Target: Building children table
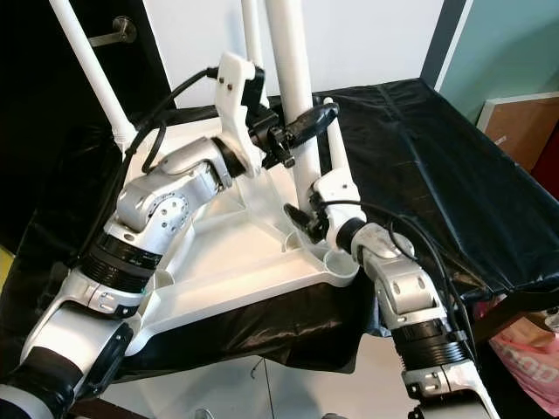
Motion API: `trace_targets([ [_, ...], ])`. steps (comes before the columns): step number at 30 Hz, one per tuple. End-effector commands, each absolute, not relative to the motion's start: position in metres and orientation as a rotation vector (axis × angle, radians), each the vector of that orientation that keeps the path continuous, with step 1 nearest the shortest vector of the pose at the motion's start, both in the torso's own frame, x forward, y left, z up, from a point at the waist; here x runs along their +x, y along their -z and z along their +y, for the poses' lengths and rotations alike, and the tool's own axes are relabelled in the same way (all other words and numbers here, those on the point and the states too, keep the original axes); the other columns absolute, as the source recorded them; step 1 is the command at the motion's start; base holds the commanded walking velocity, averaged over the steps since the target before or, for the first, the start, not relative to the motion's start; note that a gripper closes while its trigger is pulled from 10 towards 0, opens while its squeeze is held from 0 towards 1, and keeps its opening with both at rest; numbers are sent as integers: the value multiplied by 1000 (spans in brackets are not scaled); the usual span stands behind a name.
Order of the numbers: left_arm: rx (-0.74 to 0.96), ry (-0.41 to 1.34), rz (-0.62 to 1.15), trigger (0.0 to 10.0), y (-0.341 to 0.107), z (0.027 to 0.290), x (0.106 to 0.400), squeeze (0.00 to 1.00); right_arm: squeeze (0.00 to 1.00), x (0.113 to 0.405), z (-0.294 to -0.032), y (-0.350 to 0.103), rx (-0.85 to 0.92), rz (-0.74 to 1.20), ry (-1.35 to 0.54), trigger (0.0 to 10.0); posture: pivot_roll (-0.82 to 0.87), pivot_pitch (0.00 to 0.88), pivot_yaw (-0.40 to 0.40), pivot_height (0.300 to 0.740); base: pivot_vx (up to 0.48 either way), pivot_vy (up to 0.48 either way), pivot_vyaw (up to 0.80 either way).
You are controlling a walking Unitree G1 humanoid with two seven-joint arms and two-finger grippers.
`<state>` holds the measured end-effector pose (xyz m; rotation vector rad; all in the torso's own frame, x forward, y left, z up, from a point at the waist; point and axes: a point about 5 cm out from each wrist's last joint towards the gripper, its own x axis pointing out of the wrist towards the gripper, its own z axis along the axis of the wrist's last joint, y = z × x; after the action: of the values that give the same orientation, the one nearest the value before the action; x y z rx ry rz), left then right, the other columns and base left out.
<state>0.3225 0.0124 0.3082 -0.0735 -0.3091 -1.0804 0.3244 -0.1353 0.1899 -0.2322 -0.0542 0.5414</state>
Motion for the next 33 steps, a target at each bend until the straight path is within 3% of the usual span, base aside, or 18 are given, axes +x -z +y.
trace_targets([
  [1,1,1271,-341,10000,-311,9,314,0,1000,327,-138,-192,-214,-68,-517,10000,-204,0,40,740,0,0,0],
  [9,-40,1121,-342,10000,-328,1,318,0,1000,331,-133,-197,-212,-128,-417,10000,-199,0,44,740,0,0,0],
  [17,-189,981,-399,10000,-351,-11,316,0,1000,335,-112,-205,-267,-253,-252,10000,-183,6,34,740,0,0,0],
  [18,-198,975,-403,10000,-353,-13,315,0,910,335,-108,-206,-263,-265,-228,10000,-179,7,33,740,0,0,0],
  [19,-202,970,-405,10000,-354,-14,315,0,0,336,-106,-206,-261,-271,-215,10000,-179,7,33,740,0,0,0],
  [29,-192,925,-401,10000,-356,-18,315,0,0,337,-97,-211,-271,-318,-116,10000,-177,7,29,740,0,0,0],
  [30,-188,921,-404,10000,-356,-18,315,0,0,337,-97,-210,-270,-315,-120,4863,-174,6,26,740,0,0,0],
  [32,-185,917,-406,10000,-356,-19,315,0,0,337,-97,-209,-270,-315,-119,4275,-174,5,25,740,0,0,0],
  [33,-184,916,-411,10000,-357,-19,315,0,0,338,-99,-207,-261,-304,-110,0,-173,5,23,740,0,0,0],
])
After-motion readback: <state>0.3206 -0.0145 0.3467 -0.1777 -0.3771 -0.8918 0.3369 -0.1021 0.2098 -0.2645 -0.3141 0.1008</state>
